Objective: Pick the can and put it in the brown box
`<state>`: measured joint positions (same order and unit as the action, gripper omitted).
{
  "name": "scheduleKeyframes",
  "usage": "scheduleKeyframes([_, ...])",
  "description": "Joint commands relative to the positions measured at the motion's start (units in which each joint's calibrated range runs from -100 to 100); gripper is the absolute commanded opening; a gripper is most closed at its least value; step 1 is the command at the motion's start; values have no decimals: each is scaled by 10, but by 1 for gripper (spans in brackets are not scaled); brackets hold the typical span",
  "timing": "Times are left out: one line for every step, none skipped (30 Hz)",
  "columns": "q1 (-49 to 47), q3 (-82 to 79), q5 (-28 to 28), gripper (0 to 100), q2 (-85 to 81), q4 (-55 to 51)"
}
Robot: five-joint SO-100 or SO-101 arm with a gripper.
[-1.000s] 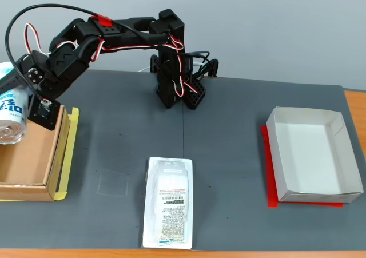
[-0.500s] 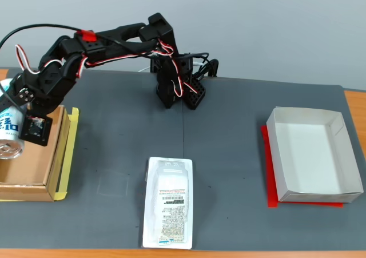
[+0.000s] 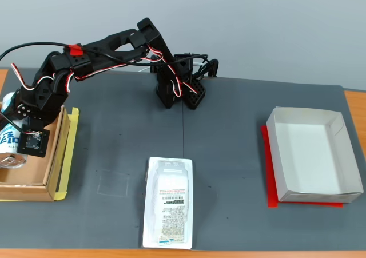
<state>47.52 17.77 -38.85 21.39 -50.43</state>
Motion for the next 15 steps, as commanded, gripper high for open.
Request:
scheduleKeyframes([0, 32, 37, 21, -6, 3])
scheduleKeyframes([0, 30, 45, 26, -8, 2])
scheduleKeyframes([0, 26, 49, 32, -9, 1])
scheduleKeyframes([0, 26, 51, 37, -10, 0])
scheduleKeyframes([0, 25, 51, 41, -10, 0])
scheduleKeyframes([0, 26, 51, 44, -10, 0])
scheduleKeyframes([0, 27, 51, 45, -10, 0])
scheduleKeyframes([0, 28, 51, 45, -10, 0])
scheduleKeyframes([0, 28, 51, 45, -10, 0])
scheduleKeyframes([0, 27, 51, 45, -10, 0])
scheduleKeyframes([0, 26, 51, 45, -10, 0])
scheduleKeyframes([0, 26, 51, 45, -10, 0])
scheduleKeyframes([0, 26, 52, 45, -10, 0])
scheduleKeyframes([-1, 25, 53, 45, -11, -3])
scheduleKeyframes([-3, 27, 54, 45, -12, -16])
